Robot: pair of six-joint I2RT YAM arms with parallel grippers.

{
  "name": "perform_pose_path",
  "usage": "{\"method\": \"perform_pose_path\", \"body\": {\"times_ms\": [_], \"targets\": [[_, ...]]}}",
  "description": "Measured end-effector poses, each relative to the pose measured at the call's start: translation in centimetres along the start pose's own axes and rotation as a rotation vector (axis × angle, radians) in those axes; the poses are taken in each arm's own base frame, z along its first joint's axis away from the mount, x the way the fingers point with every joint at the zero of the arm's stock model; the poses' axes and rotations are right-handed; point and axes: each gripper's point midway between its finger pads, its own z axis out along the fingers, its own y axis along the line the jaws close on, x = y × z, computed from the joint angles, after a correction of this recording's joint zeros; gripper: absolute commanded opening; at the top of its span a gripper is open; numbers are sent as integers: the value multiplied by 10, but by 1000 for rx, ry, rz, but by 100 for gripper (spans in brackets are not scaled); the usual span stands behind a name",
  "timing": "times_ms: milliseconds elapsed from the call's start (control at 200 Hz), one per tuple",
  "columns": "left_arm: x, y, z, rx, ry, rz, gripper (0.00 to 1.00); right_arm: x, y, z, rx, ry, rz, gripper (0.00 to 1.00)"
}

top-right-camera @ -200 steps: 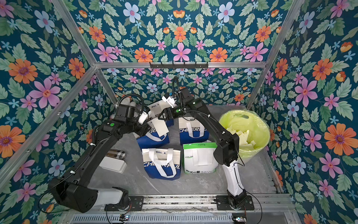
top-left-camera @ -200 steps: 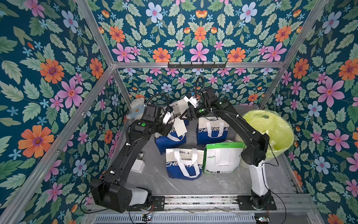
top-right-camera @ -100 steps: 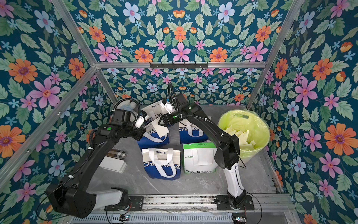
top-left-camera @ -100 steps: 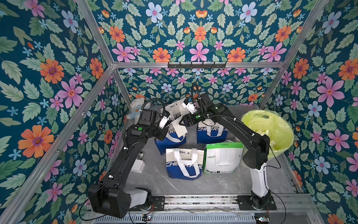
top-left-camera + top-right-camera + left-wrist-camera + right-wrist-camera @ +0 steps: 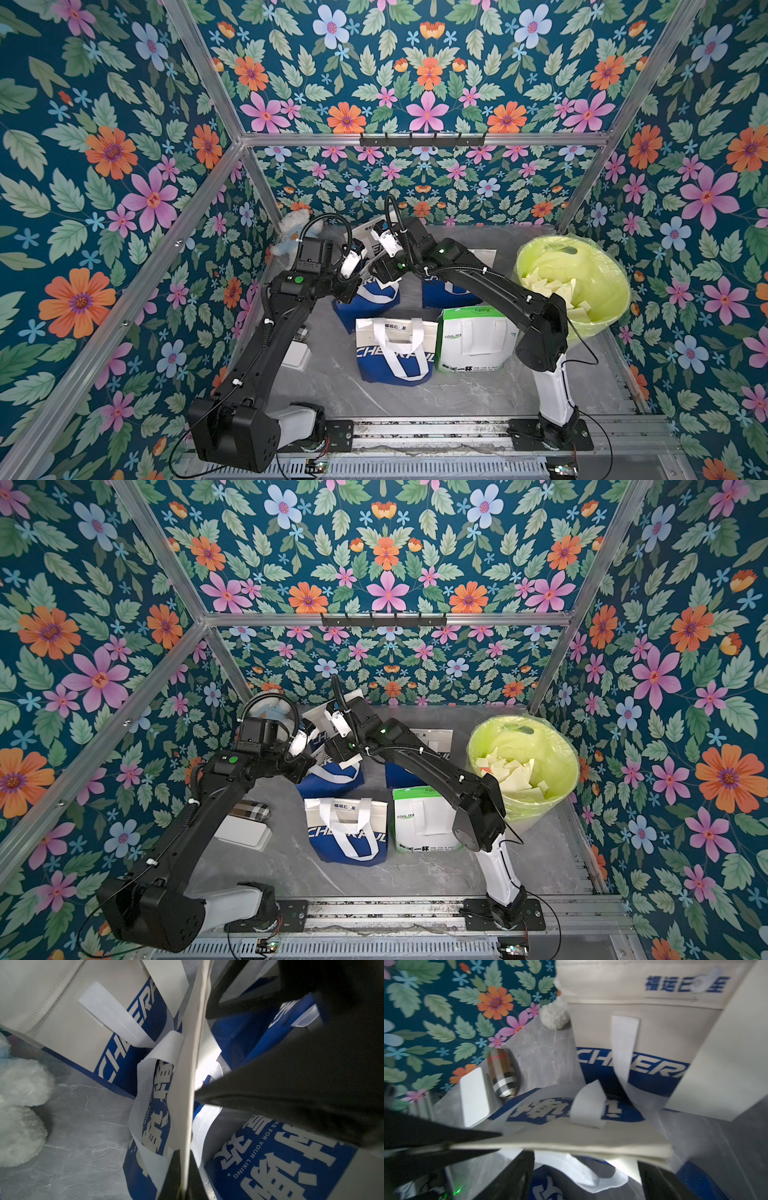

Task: Shred takeout receipts and throw away
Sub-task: Tear off the takeout receipt from the takeout bag.

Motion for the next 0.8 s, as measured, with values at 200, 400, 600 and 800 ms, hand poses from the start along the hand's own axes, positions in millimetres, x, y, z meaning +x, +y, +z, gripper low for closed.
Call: {"method": "perform_pose_path", "body": {"times_ms": [200,400,600,800], "targets": [[0,-3,0,16,-8,1,0,4,-20,10,111,-4,20,86],[-1,-3,1,16,-18,3,0,3,-12,14,63,-16,19,73],[0,-2,0,10,-17,3,0,7,-11,16,42,-28,19,16],[1,-3,-1,5,-23,6,0,5,-15,7,65,-36,15,0]]}}
